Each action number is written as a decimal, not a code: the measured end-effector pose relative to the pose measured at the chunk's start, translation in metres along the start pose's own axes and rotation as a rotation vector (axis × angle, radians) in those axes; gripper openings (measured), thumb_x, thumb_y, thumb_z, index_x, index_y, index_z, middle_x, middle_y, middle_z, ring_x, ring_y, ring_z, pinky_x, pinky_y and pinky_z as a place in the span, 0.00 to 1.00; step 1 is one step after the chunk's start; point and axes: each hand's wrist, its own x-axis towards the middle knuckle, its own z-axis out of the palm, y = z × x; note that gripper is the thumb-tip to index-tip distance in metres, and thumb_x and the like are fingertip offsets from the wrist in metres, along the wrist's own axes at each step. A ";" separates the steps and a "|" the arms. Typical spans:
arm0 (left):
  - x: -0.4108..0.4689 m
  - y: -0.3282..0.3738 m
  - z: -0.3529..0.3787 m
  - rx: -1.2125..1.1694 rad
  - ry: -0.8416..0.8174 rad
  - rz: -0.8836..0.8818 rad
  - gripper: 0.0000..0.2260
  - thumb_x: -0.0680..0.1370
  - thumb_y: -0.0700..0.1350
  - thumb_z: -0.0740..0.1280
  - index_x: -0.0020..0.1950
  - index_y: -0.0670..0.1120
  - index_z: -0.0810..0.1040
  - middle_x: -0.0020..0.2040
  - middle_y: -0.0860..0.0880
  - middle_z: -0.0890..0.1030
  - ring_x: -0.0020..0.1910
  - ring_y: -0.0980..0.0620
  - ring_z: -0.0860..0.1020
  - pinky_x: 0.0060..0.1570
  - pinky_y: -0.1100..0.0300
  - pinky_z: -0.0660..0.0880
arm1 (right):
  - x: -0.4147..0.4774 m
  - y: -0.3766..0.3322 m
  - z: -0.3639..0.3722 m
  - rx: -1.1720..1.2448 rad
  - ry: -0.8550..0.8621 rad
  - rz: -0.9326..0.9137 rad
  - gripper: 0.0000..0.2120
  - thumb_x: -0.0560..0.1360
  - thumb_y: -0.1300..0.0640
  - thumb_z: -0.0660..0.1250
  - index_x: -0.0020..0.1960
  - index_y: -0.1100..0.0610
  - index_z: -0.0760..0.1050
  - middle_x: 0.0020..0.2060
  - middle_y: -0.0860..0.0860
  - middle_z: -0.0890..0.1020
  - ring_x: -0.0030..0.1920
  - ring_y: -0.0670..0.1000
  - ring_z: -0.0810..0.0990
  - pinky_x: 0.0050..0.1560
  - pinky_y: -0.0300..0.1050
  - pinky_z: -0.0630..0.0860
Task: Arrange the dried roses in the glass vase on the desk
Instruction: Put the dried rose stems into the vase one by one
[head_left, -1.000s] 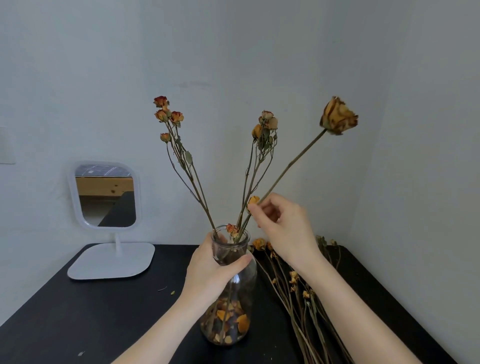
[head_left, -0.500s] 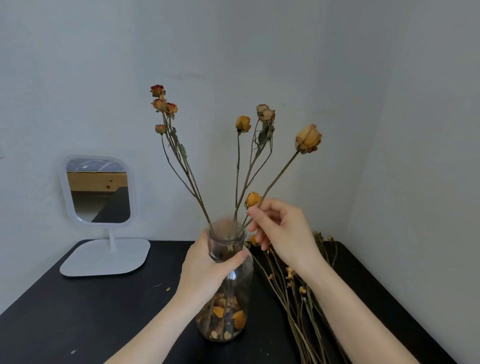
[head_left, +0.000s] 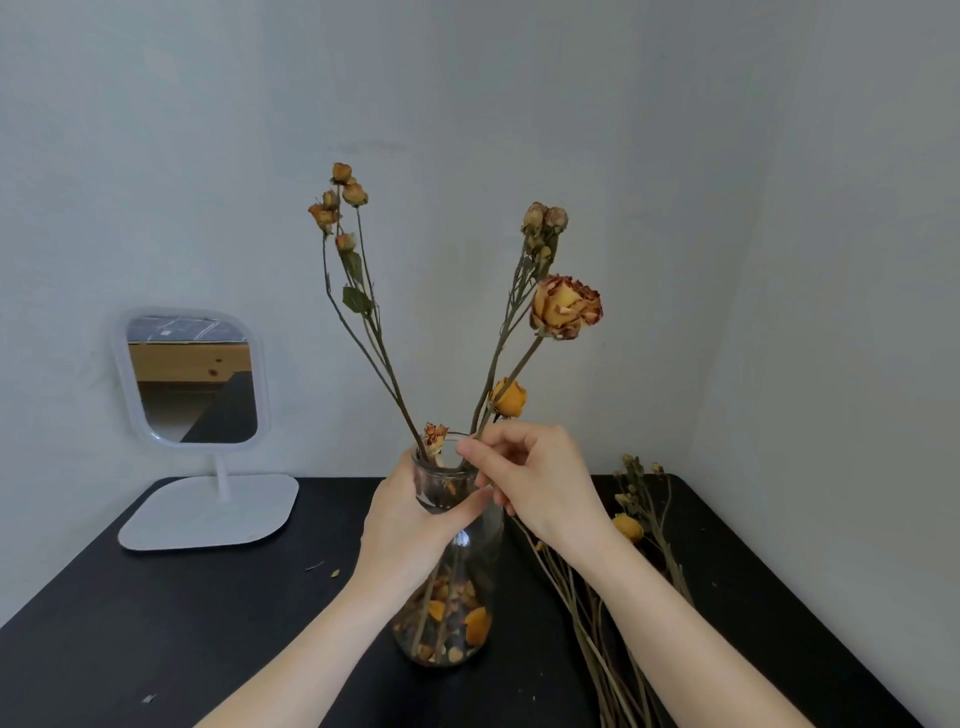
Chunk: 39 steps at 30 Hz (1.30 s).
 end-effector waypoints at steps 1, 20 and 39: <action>0.000 0.000 0.000 0.005 0.007 0.005 0.21 0.66 0.58 0.73 0.56 0.61 0.72 0.48 0.61 0.80 0.49 0.67 0.77 0.44 0.70 0.70 | 0.001 -0.001 0.001 -0.003 -0.002 0.002 0.09 0.74 0.53 0.68 0.35 0.49 0.77 0.25 0.46 0.77 0.25 0.41 0.73 0.31 0.30 0.70; -0.118 -0.019 0.019 -0.065 -0.219 -0.376 0.08 0.72 0.46 0.72 0.38 0.49 0.74 0.33 0.48 0.75 0.28 0.59 0.70 0.32 0.70 0.68 | -0.049 0.074 -0.081 -0.214 0.077 0.347 0.05 0.76 0.54 0.65 0.49 0.52 0.79 0.33 0.49 0.81 0.24 0.41 0.74 0.25 0.34 0.72; -0.048 -0.026 0.128 0.322 -0.328 -0.426 0.11 0.74 0.55 0.67 0.40 0.48 0.76 0.38 0.51 0.78 0.38 0.56 0.76 0.37 0.60 0.70 | -0.082 0.165 -0.134 -0.482 0.036 0.711 0.04 0.74 0.51 0.67 0.44 0.51 0.74 0.34 0.47 0.80 0.35 0.42 0.77 0.36 0.36 0.70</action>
